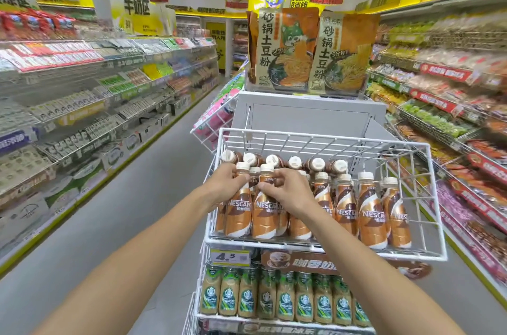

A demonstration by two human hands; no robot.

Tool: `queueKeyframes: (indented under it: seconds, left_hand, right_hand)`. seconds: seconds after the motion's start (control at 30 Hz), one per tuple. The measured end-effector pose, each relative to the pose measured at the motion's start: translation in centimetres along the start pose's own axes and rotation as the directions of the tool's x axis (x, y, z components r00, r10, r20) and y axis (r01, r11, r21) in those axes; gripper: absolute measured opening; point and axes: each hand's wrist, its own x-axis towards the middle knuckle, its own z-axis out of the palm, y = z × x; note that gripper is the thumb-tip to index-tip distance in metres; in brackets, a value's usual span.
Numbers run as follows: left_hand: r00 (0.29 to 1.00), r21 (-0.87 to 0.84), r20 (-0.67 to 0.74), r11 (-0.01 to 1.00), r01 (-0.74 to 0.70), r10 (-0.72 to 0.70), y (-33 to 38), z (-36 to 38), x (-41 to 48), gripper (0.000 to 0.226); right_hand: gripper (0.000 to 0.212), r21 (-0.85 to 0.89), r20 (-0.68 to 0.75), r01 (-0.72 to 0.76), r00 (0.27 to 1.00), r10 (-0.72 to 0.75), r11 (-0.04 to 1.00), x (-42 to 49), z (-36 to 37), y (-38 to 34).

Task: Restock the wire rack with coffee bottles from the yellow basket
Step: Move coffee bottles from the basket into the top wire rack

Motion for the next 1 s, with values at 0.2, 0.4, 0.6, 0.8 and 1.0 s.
queueKeyframes:
  seconds: [0.2,0.4,0.6,0.8,1.0]
  left_hand:
    - [0.999,-0.001,0.031,1.0,-0.016,0.016,-0.3,-0.4,-0.2,0.019]
    - [0.999,0.036,-0.051,0.999,-0.002,0.004,-0.3,0.6,-0.8,0.032]
    - [0.982,0.056,-0.188,0.998,0.029,-0.018,1.2,1.3,-2.5,0.039]
    - [0.967,0.71,-0.131,0.702,-0.061,0.216,3.2,0.1,-7.1,0.044]
    - [0.969,0.91,0.2,0.338,-0.24,0.148,5.2,2.0,-13.3,0.05]
  right_hand:
    - [0.028,-0.082,-0.022,0.004,1.0,-0.006,0.997,0.2,0.1,-0.4]
    - [0.036,-0.097,-0.01,0.015,1.0,-0.016,0.995,-0.2,-0.1,-0.5]
    - [0.058,-0.125,0.043,0.007,0.999,-0.002,0.992,-1.2,-0.7,-1.1]
    - [0.066,-0.384,0.132,0.185,0.981,-0.144,0.905,-4.1,-4.0,-2.0]
    - [0.073,-0.612,0.282,0.298,0.948,-0.15,0.733,-9.3,-6.8,-1.6]
